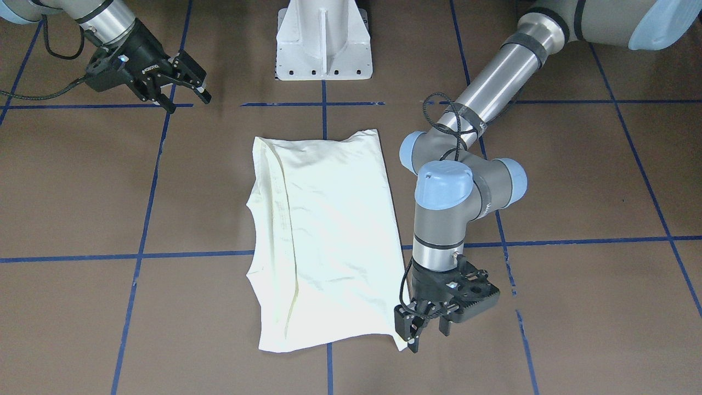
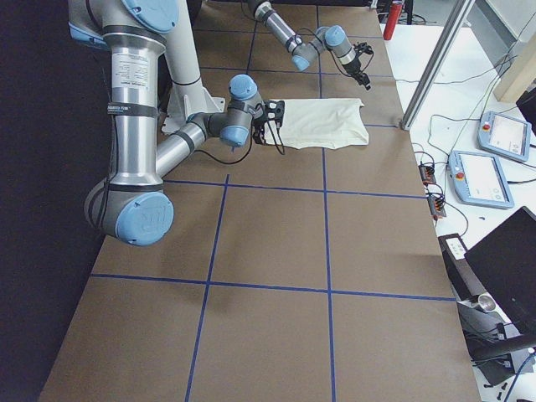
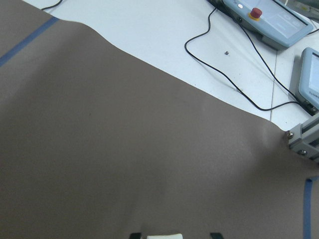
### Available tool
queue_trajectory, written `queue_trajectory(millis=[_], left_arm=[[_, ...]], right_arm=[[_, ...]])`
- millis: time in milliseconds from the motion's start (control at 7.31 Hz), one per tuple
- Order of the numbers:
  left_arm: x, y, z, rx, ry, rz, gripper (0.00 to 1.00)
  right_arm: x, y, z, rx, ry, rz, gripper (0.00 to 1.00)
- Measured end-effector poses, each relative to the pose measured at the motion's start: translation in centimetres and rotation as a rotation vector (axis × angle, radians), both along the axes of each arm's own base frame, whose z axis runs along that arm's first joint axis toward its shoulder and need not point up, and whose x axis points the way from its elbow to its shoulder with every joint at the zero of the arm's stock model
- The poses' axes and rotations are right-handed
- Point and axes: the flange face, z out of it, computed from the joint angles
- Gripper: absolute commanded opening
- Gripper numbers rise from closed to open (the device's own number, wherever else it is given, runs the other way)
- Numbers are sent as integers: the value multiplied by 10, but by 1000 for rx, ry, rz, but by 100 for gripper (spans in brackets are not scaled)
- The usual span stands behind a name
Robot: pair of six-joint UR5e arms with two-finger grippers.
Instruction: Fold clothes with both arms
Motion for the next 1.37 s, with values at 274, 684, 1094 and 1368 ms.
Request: queue_trajectory(millis=[274, 684, 1094, 1368], left_arm=[[-37, 28, -16, -41, -54, 157, 100], [-95, 169, -57, -51, 57, 393, 100], [-103, 277, -94, -36, 115, 547, 100], [-104, 288, -84, -50, 112, 567, 100]], right_arm=[[-16, -15, 1, -8, 39, 2, 100], [-83, -43, -46, 58, 254, -83, 100], [-211, -57, -84, 131, 456, -186, 100], [-249, -54, -79, 153, 513, -229, 100]])
